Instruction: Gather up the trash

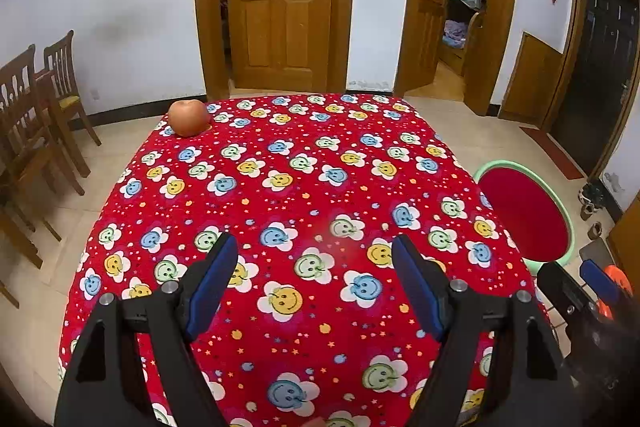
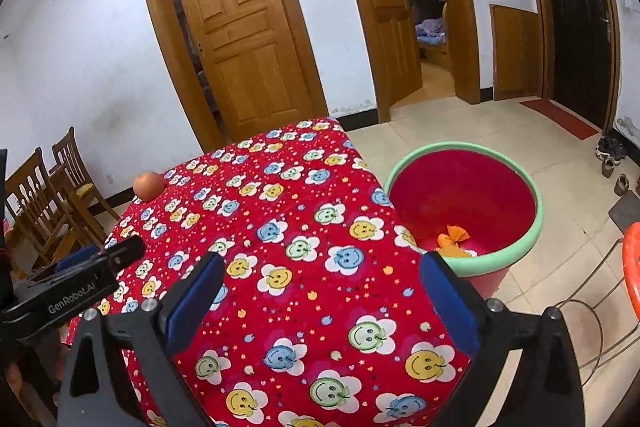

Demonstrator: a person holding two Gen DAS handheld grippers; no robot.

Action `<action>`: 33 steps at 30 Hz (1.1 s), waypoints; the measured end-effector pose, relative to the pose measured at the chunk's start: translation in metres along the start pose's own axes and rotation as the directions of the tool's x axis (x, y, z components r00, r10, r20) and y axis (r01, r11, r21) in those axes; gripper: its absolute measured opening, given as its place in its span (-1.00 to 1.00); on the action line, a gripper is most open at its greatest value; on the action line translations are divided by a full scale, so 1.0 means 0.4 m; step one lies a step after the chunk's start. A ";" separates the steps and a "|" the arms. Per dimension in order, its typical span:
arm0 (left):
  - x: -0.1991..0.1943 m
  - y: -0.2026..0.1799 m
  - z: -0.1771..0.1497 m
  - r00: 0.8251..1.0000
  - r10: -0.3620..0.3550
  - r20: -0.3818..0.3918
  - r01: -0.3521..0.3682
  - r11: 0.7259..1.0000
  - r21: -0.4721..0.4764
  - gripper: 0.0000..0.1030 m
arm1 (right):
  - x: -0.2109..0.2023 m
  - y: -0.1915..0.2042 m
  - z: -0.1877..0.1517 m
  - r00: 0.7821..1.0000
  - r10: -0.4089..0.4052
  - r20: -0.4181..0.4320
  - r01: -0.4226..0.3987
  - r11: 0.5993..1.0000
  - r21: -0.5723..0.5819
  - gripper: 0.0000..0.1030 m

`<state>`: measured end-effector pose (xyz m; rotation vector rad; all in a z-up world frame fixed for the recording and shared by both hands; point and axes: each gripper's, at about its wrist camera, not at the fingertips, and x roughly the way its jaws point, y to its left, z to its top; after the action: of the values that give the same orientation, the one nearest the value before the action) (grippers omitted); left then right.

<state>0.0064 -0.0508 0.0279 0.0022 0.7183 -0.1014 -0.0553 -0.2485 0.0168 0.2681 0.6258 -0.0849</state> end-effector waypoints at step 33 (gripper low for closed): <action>0.010 0.002 -0.008 1.000 -0.002 -0.010 0.002 1.000 -0.001 0.53 | 0.013 0.004 -0.011 1.000 0.000 -0.017 0.000 1.000 0.002 0.93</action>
<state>0.0076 -0.0504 0.0228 0.0013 0.7279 -0.1032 -0.0532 -0.2456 0.0105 0.2711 0.6429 -0.0833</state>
